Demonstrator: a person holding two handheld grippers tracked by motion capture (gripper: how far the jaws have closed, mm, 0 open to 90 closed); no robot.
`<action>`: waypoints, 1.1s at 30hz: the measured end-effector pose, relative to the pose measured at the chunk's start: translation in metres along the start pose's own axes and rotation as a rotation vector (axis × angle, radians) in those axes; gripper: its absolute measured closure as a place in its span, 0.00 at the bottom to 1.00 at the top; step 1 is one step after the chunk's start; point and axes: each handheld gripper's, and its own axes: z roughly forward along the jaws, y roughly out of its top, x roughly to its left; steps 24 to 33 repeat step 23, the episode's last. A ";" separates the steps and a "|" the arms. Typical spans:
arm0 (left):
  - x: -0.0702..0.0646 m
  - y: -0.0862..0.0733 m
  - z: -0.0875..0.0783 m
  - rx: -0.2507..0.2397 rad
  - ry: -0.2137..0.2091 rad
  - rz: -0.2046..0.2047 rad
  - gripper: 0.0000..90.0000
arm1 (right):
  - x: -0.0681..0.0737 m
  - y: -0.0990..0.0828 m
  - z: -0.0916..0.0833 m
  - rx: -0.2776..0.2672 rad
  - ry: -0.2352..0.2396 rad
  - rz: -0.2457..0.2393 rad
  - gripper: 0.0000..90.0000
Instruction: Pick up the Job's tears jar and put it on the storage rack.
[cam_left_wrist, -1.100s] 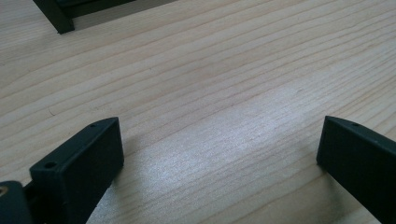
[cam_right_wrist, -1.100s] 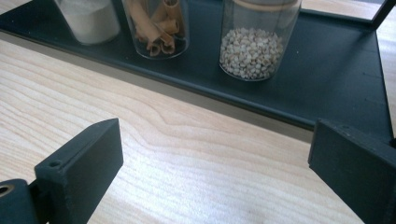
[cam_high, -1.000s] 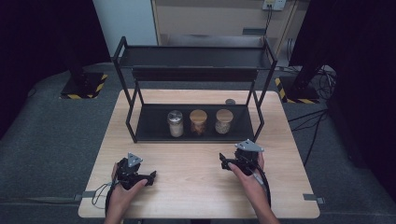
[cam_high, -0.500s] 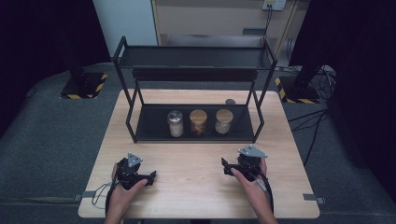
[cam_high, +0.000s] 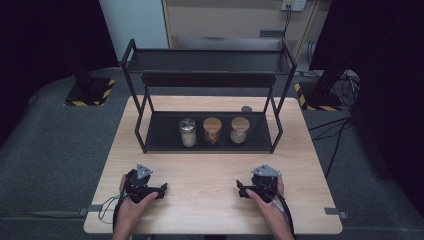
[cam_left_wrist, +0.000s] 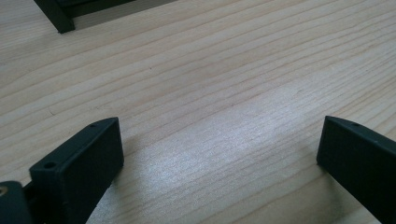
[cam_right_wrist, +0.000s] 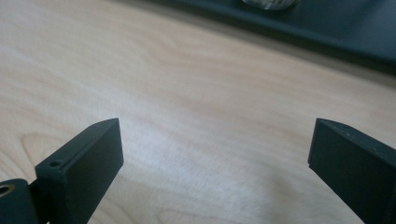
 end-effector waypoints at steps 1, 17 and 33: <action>0.000 0.000 0.000 0.000 0.000 0.000 0.00 | 0.001 -0.001 0.003 0.022 0.000 -0.002 0.04; 0.000 0.000 0.000 0.000 0.001 -0.001 0.00 | 0.001 -0.004 0.012 0.084 0.010 0.014 0.01; 0.000 0.000 0.000 0.000 0.001 -0.001 0.00 | 0.001 -0.004 0.012 0.085 0.012 0.012 0.01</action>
